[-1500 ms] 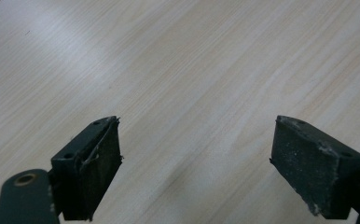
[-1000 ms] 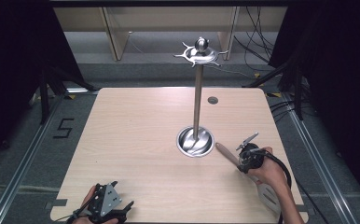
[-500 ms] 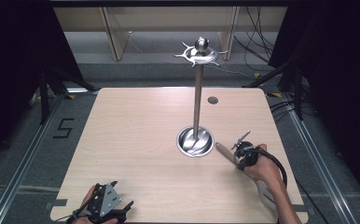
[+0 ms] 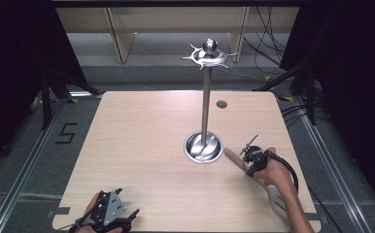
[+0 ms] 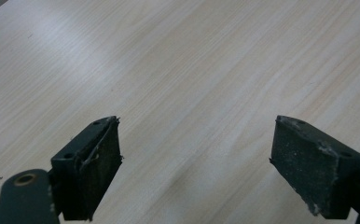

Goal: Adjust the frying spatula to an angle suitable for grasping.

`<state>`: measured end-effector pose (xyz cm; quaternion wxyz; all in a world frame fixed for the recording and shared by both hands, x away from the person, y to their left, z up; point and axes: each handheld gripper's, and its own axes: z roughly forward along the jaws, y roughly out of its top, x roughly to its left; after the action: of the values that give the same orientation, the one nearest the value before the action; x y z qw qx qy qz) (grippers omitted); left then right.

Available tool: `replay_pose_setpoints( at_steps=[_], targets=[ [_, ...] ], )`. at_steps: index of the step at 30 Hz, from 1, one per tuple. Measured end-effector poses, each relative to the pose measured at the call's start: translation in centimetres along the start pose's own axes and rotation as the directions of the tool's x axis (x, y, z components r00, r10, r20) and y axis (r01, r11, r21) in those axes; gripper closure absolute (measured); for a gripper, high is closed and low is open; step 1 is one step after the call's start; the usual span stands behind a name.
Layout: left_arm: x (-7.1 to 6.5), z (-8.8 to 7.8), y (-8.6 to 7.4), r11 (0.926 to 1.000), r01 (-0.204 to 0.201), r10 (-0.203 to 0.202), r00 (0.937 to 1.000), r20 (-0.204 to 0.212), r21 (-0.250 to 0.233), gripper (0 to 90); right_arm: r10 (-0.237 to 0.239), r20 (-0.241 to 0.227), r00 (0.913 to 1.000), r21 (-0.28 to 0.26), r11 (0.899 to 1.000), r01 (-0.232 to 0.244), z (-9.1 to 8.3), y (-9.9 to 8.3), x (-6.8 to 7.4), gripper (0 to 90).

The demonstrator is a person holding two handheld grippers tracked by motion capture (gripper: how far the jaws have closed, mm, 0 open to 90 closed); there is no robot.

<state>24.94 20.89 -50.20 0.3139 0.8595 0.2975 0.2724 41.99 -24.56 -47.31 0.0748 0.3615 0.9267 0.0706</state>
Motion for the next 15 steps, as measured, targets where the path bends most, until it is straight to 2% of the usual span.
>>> replay_pose_setpoints(
  at_steps=[2,4,6,7,8,9,10,12,15],
  targets=[
    [-0.01,0.0,0.0,1.0,-0.001,0.001,1.0,0.001,0.0,15.0,0.004,0.0,1.0,0.014,1.0,-0.004,0.05,0.21,-0.05,74.2],
    [-0.02,0.0,0.01,1.0,-0.001,0.001,1.0,0.002,-0.001,15.1,-0.015,-0.005,0.9999,0.019,1.0,0.015,0.01,0.32,-0.09,74.7],
    [-0.03,0.0,0.02,1.0,0.0,0.0,1.0,0.002,-0.003,15.1,-0.016,0.013,0.9998,0.016,1.0,0.016,0.08,0.35,0.11,75.7],
    [0.01,-0.09,0.05,1.0,-0.007,0.007,1.0,-0.003,-0.001,15.1,-0.055,-0.006,0.9985,0.008,0.998,0.055,0.11,0.35,0.09,76.0],
    [0.01,-0.09,0.05,1.0,-0.007,0.007,1.0,-0.003,-0.001,15.1,-0.055,-0.006,0.9985,0.008,0.998,0.055,0.11,0.35,0.09,76.0],
    [-0.01,-0.03,0.02,1.0,0.0,0.0,1.0,0.001,-0.004,15.1,-0.076,-0.001,0.9971,0.003,0.997,0.076,0.14,0.31,-0.04,76.1],
    [0.01,-0.07,0.02,1.0,-0.001,0.001,1.0,0.001,-0.002,15.1,-0.043,-0.003,0.9991,0.01,0.999,0.043,0.03,0.26,0.22,76.1],
    [0.07,-0.17,0.03,1.0,-0.009,0.009,1.0,-0.002,0.003,15.1,-0.061,-0.002,0.9982,-0.004,0.998,0.061,0.07,0.18,0.09,76.2],
    [-0.1,0.02,-0.02,0.9993,0.025,-0.025,0.9996,-0.011,-0.027,15.1,-0.047,-0.003,0.9989,-0.016,0.999,0.047,-0.07,-0.07,0.13,76.2]
  ],
)
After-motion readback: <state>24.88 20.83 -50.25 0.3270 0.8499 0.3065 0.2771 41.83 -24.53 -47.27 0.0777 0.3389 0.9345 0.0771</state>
